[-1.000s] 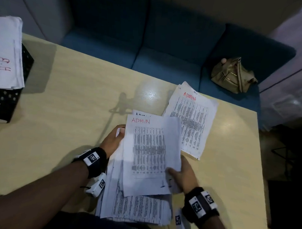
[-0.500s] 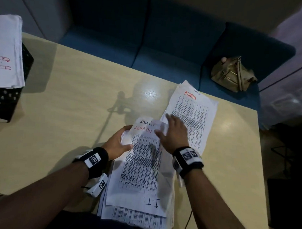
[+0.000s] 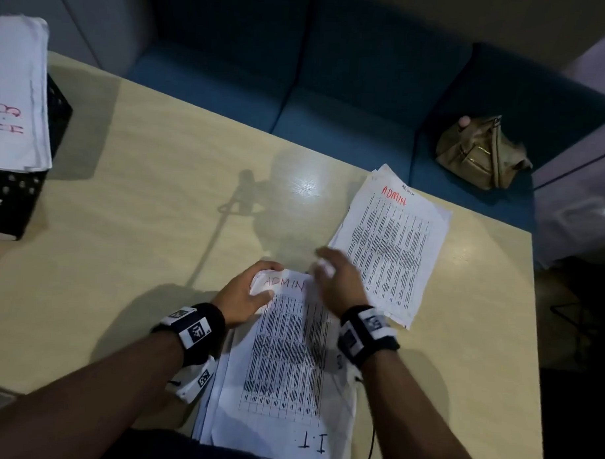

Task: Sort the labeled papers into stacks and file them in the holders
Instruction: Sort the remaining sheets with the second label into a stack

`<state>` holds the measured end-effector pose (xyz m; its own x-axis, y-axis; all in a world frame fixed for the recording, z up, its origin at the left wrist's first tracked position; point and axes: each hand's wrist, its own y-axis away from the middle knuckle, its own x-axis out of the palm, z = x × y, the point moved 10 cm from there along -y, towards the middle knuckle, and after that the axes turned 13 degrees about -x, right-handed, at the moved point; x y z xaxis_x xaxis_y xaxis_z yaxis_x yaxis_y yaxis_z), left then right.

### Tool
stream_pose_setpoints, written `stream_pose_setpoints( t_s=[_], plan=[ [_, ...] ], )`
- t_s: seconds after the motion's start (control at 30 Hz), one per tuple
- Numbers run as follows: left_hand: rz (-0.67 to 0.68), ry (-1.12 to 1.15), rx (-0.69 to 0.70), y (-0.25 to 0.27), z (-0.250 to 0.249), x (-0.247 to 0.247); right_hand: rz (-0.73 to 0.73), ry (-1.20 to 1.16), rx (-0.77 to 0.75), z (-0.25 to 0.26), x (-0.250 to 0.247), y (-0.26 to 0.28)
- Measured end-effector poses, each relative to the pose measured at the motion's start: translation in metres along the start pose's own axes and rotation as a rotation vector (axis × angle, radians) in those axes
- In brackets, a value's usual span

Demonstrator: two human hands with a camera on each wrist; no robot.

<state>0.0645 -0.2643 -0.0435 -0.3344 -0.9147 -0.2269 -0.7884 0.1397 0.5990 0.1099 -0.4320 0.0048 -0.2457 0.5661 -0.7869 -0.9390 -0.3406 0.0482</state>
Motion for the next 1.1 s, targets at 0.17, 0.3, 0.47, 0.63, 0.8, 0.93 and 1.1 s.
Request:
stream_pose_setpoints(
  t_s=[0.17, 0.3, 0.47, 0.63, 0.8, 0.93, 1.1],
  plan=[
    [0.014, -0.023, -0.035, -0.005, 0.007, 0.0, -0.369, 0.137, 0.921, -0.143, -0.086, 0.079],
    [0.015, -0.036, -0.054, -0.009, 0.008, -0.001, -0.363, -0.085, 0.991, -0.16, -0.081, 0.088],
    [0.023, -0.029, -0.043, -0.008, 0.007, -0.001, -0.385, -0.125, 0.929, -0.162, -0.085, 0.083],
    [0.03, -0.046, -0.037, -0.009, 0.008, -0.001, -0.846, -0.237, 0.737, -0.137, -0.137, 0.106],
    [0.012, -0.07, -0.049, -0.007, 0.008, -0.002, -0.79, -0.252, 0.54, -0.11, -0.147, 0.138],
    [-0.03, -0.039, -0.045, -0.011, 0.008, -0.005, -0.455, -0.356, 0.489, -0.073, -0.075, 0.153],
    [0.031, -0.048, -0.09, -0.033, 0.014, -0.004, -0.089, -0.42, 0.428, -0.034, 0.013, 0.163]
  ],
)
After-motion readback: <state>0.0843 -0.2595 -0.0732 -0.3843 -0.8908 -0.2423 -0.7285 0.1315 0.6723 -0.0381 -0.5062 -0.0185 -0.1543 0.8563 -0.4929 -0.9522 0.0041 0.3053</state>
